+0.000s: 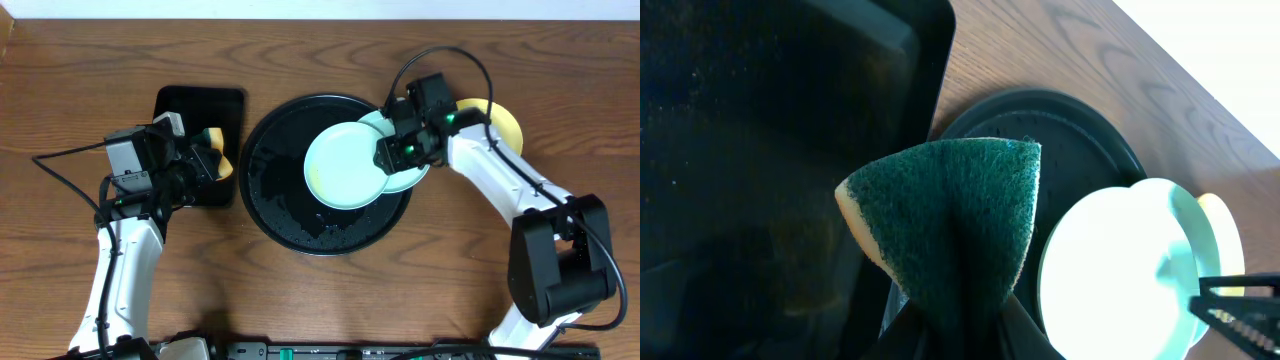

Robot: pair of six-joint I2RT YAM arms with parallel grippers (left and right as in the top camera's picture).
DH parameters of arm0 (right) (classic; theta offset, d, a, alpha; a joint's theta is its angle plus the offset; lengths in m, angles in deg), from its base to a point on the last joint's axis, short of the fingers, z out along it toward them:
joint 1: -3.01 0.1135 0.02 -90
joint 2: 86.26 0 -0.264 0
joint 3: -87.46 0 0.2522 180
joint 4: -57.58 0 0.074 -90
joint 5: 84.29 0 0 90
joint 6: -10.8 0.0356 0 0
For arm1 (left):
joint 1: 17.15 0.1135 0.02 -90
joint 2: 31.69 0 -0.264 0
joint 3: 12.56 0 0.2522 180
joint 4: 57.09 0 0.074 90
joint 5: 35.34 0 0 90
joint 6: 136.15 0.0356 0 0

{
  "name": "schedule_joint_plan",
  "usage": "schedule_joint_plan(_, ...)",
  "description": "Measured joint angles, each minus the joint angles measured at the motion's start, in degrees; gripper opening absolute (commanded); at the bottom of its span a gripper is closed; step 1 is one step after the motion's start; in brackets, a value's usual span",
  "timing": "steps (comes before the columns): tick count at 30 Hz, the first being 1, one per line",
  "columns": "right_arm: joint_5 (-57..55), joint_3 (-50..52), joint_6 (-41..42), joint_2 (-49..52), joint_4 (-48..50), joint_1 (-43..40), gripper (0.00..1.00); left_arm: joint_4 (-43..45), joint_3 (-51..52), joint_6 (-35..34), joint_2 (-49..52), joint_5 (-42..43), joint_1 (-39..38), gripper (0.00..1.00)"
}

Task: Clean dirty plates on tray and stack at the side
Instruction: 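Carry the green plate right and stack it on the yellow plate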

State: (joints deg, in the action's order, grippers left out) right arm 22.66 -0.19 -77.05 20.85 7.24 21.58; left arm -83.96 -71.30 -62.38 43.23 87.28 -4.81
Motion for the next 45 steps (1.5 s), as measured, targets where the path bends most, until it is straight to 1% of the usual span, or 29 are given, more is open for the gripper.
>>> schedule_joint_plan(3,-0.7,2.3,0.9,0.0,3.4,0.4,0.32,0.0,0.0,0.0,0.0,0.0,0.0,0.16)
schedule_joint_plan(6,-1.3,3.8,1.3,0.0,5.2,0.5,0.05,0.0,0.0,0.0,0.0,0.0,0.0,0.16)
schedule_joint_plan(7,-1.3,4.1,1.3,0.0,5.8,0.5,0.01,0.0,0.0,0.0,0.0,0.0,0.0,0.16)
schedule_joint_plan(10,-1.5,4.3,2.0,0.0,7.5,0.5,0.01,0.0,0.0,0.0,0.0,0.0,0.0,0.16)
schedule_joint_plan(13,-2.1,2.9,2.4,0.0,7.0,0.7,0.01,0.0,0.0,0.0,0.0,-0.1,0.0,0.16)
schedule_joint_plan(16,-4.9,-1.7,2.4,-0.7,3.1,1.5,0.01,-0.1,0.0,0.0,0.0,-0.9,0.0,0.16)
schedule_joint_plan(19,-11.0,-7.4,1.7,-4.0,-0.3,4.2,0.01,-0.2,0.0,0.0,0.0,-1.5,0.0,0.15)
schedule_joint_plan(22,-19.3,-10.9,0.1,-9.1,-2.0,9.5,0.01,-0.2,0.0,0.0,0.0,-1.6,0.0,0.16)
schedule_joint_plan(26,-35.0,-12.7,-2.9,-14.5,-3.0,21.1,0.01,-0.2,0.0,0.0,0.0,-1.7,0.0,0.16)
schedule_joint_plan(30,-52.3,-12.2,-4.4,-13.6,-2.5,31.6,0.01,-0.2,0.0,0.0,0.0,-1.7,0.0,0.15)
schedule_joint_plan(33,-64.6,-11.4,-5.0,-10.4,-1.3,36.8,0.01,-0.2,0.0,0.0,0.0,-1.7,0.0,0.15)
schedule_joint_plan(36,-74.3,-11.2,-5.4,-6.6,0.9,39.4,0.01,-0.2,0.0,0.0,0.0,-1.7,0.0,0.15)
schedule_joint_plan(39,-81.4,-11.1,-5.6,-2.7,3.8,40.3,0.01,-0.2,0.0,0.0,0.0,-1.7,0.0,0.15)
schedule_joint_plan(41,-83.5,-11.0,-5.6,-1.1,4.9,40.3,0.01,-0.2,0.0,0.0,0.0,-1.7,0.0,0.15)
schedule_joint_plan(45,-83.8,-10.6,-5.2,-0.4,5.8,39.6,0.01,-0.2,0.0,0.0,0.0,-1.7,0.0,0.15)
